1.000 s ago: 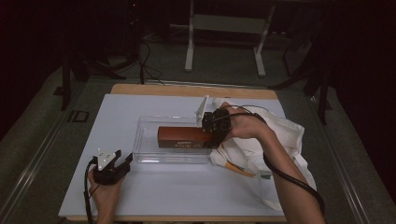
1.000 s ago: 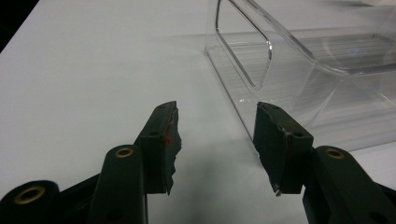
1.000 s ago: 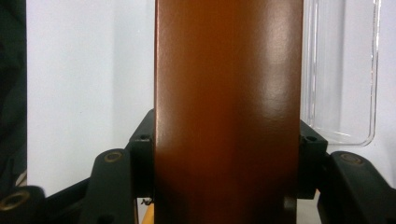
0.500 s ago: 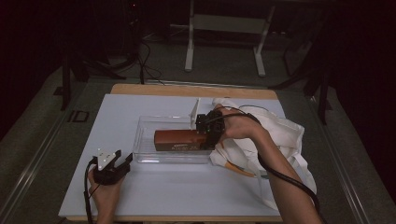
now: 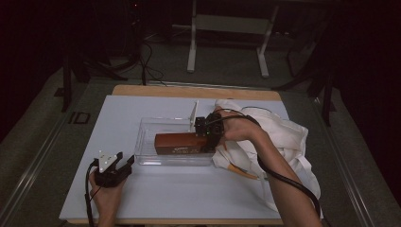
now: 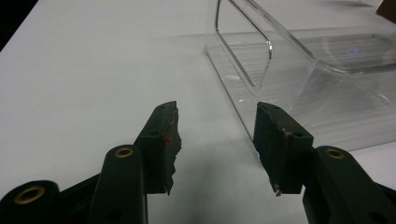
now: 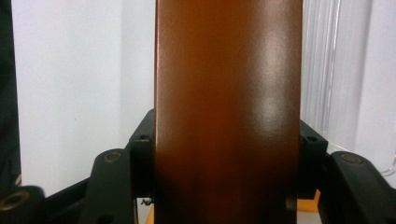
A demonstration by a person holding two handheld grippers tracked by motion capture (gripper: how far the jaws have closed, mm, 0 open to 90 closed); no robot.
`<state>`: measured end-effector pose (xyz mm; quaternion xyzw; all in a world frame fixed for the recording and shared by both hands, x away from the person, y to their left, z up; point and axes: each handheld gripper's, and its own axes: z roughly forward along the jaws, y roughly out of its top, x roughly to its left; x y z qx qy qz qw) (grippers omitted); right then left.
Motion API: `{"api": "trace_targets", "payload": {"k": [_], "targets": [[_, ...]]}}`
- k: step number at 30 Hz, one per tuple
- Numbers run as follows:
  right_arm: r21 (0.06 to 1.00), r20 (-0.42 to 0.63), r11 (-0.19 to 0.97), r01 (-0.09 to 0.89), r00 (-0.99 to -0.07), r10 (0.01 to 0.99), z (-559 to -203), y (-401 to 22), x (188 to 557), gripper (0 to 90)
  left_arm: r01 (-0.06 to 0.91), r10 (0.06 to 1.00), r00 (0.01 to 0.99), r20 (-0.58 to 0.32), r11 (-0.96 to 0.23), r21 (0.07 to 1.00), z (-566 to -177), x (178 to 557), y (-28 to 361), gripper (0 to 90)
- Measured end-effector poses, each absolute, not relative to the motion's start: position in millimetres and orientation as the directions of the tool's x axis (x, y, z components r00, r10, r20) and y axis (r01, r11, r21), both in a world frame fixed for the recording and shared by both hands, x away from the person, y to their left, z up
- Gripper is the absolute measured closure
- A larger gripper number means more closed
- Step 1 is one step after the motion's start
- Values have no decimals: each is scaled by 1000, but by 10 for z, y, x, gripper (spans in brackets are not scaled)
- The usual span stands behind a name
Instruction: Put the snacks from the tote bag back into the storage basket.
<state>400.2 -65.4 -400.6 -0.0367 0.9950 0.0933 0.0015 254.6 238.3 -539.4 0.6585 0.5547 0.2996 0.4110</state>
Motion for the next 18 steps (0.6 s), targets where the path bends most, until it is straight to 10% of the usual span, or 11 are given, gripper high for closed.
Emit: {"api": "trace_targets", "payload": {"k": [18], "targets": [[171, 3, 983, -73, -997, -75, -4101, -540, 4015, 423, 485, 977, 206, -63, -46, 873, -5393, 2547, 2384, 508]]}}
